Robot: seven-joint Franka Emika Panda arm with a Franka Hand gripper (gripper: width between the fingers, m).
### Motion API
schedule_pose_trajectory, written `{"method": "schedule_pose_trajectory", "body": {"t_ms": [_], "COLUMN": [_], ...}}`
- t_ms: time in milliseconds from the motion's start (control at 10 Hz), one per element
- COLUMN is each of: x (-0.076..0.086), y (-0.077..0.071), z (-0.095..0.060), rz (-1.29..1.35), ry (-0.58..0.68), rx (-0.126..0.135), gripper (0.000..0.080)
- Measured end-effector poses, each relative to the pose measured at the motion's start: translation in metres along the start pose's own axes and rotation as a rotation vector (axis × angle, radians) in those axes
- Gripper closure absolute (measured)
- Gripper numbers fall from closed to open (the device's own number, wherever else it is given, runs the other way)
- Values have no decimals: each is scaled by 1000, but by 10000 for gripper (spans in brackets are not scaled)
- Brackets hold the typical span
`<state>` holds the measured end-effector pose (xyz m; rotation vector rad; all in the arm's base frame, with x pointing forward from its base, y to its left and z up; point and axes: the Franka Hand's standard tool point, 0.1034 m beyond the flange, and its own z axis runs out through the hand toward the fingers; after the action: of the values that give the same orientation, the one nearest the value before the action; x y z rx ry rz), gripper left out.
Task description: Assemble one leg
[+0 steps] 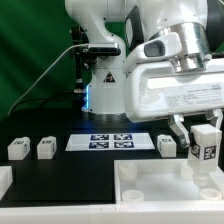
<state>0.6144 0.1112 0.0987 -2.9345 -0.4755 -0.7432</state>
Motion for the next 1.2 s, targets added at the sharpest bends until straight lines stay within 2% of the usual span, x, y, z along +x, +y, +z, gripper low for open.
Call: {"method": "schedule_pose_trajectory", "body": {"t_ms": [500,800,1200], "x": [3,6,-5], "y": [-7,-5,-3], "z": [11,14,21], "rz": [-7,-5,-7], "ry": [4,53,73], "rx": [9,-3,-10], "gripper": [506,506,506]}}
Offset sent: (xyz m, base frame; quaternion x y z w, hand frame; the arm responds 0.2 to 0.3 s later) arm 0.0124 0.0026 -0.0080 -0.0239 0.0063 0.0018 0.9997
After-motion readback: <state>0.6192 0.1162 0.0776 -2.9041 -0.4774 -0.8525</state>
